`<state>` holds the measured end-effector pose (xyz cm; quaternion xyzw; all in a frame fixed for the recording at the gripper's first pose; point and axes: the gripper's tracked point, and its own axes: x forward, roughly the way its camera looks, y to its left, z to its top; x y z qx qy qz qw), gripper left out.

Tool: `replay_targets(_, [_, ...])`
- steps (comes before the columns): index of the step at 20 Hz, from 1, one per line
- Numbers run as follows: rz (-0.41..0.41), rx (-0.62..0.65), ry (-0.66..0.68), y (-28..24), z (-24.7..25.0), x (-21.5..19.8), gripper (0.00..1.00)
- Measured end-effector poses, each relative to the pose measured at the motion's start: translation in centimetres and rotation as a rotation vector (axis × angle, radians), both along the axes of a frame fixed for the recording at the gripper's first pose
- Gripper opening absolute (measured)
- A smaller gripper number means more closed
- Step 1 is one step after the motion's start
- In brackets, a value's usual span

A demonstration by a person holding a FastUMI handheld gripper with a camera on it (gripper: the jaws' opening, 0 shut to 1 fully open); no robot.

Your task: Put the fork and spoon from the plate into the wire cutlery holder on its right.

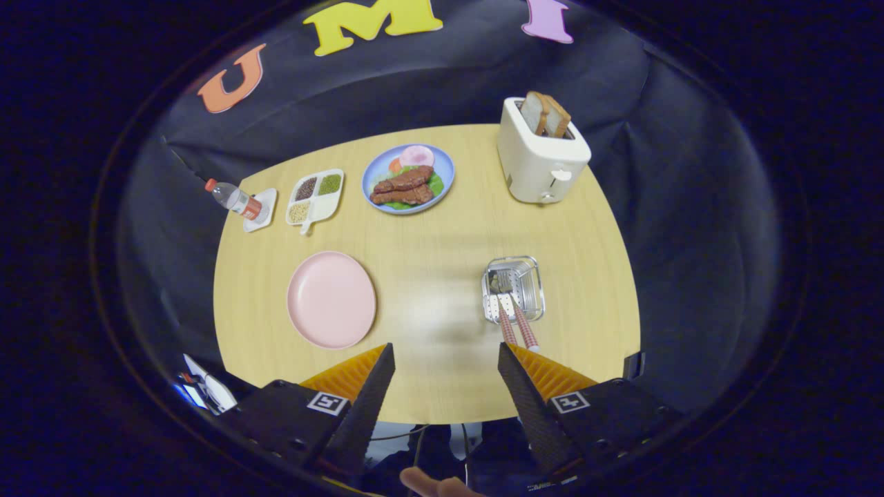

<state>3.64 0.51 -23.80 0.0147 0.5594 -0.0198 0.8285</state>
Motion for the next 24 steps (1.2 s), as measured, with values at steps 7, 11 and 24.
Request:
replay_targets(7, [-0.002, -0.111, -0.414, 2.9, 8.2, 0.1, 0.97])
replay_targets(11, [-0.020, -0.118, -0.685, 4.0, 14.8, -0.8, 0.97])
replay_targets(24, [-0.029, -0.077, -1.172, 3.6, 22.9, -4.1, 0.96])
